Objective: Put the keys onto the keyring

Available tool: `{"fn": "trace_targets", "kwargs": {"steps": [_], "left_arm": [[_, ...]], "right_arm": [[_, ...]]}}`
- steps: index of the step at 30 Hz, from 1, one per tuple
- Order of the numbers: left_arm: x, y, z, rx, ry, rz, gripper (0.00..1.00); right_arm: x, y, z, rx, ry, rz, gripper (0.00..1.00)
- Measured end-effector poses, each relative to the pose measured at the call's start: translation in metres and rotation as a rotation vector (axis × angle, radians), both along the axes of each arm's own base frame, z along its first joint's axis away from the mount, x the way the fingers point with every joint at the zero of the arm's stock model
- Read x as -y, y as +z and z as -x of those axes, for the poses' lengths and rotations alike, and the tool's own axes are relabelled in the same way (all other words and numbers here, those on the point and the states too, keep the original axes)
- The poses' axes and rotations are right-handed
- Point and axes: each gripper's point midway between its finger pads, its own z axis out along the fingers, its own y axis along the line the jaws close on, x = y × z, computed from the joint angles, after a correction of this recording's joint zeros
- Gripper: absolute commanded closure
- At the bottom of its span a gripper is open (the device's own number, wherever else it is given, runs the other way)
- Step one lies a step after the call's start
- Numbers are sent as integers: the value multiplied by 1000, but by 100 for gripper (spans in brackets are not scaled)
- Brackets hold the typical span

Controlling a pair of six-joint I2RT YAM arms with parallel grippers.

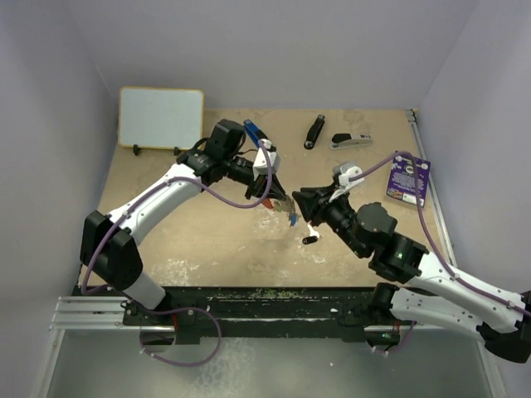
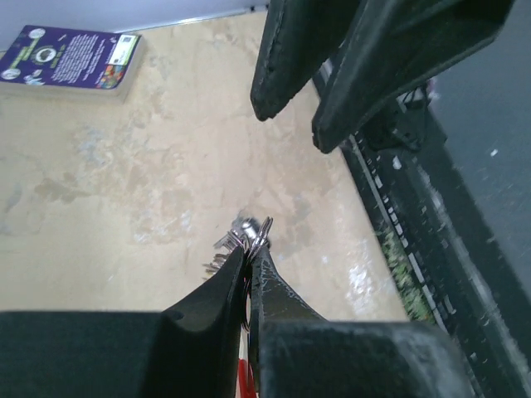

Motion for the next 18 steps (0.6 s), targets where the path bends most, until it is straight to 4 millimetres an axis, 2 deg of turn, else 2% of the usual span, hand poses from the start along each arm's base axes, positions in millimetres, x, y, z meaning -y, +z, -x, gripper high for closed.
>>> {"fn": "trace_targets", "kwargs": {"steps": [1,2,3,7,10,15,18], "left_arm": [[-2,0,-2,28,3,-13,96],[-4,1,-4,66,5,-28,96],[-6,1,-6,99,8,-43,96],[-15,-7,-12,232,8,-126,96],[-20,-18,-9,336,-25,-208,96],[-20,-22,6,471,-123,-281,96],[-20,-17,9,520,-154,-295,96]], "right_arm": [[1,-6,1,-16,5,29,57],[2,-12,4,-35,16,65,48],[2,-16,6,-47,25,86,47],[6,-26,15,-71,65,160,46],[6,-29,18,-81,84,200,48],[-10,-33,15,-93,131,260,52],[-22,-46,12,-118,159,306,54]]}}
